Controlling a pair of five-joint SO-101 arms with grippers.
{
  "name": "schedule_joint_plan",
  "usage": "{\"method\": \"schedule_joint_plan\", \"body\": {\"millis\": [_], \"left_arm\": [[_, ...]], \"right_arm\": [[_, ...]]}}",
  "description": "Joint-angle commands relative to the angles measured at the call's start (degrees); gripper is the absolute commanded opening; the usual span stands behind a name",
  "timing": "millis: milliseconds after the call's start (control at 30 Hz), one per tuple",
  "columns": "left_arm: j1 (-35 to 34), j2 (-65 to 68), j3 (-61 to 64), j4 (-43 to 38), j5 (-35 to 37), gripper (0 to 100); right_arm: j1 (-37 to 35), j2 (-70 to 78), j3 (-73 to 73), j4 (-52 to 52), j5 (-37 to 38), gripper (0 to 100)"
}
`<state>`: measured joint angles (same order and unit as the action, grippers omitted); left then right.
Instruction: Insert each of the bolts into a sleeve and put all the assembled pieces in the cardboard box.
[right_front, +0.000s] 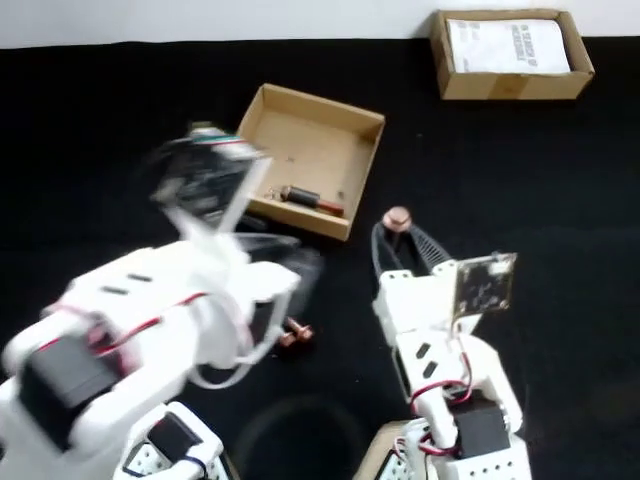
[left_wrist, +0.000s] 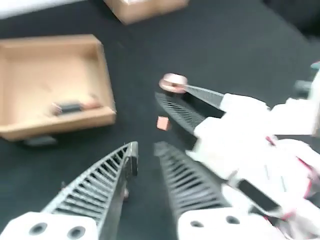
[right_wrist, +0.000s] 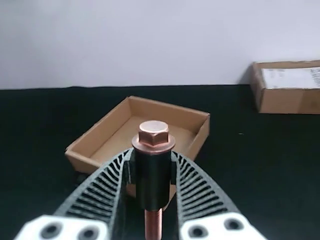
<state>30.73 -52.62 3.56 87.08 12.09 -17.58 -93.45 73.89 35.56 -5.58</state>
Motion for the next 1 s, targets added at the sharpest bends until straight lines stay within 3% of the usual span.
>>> {"method": "schedule_joint_plan", "body": {"millis": [0,200,600,800,967], "left_arm": [[-10.4,-3.6,3.4,-0.2,-2.8,2],[-21.3,-10.0,17.7,-5.5,-2.8,1],[-24.7,-35.5,58.9,-23.7,-2.7,1],[-32.6,-52.4,74.5,-34.6,-2.7,1],[-39.2,-50.5,78.9,-36.9,-2.5,1]], "right_arm": [[2.6,13.3,-16.8,-0.1,-0.4,0.7],[2.3,41.4,-41.4,-0.4,1.2,0.7],[-3.1,92.9,-83.8,-0.4,24.1,0.7],[-5.6,112.7,-98.0,-0.4,31.6,0.7],[-6.5,125.7,-105.1,-0.4,40.7,1.2]]}}
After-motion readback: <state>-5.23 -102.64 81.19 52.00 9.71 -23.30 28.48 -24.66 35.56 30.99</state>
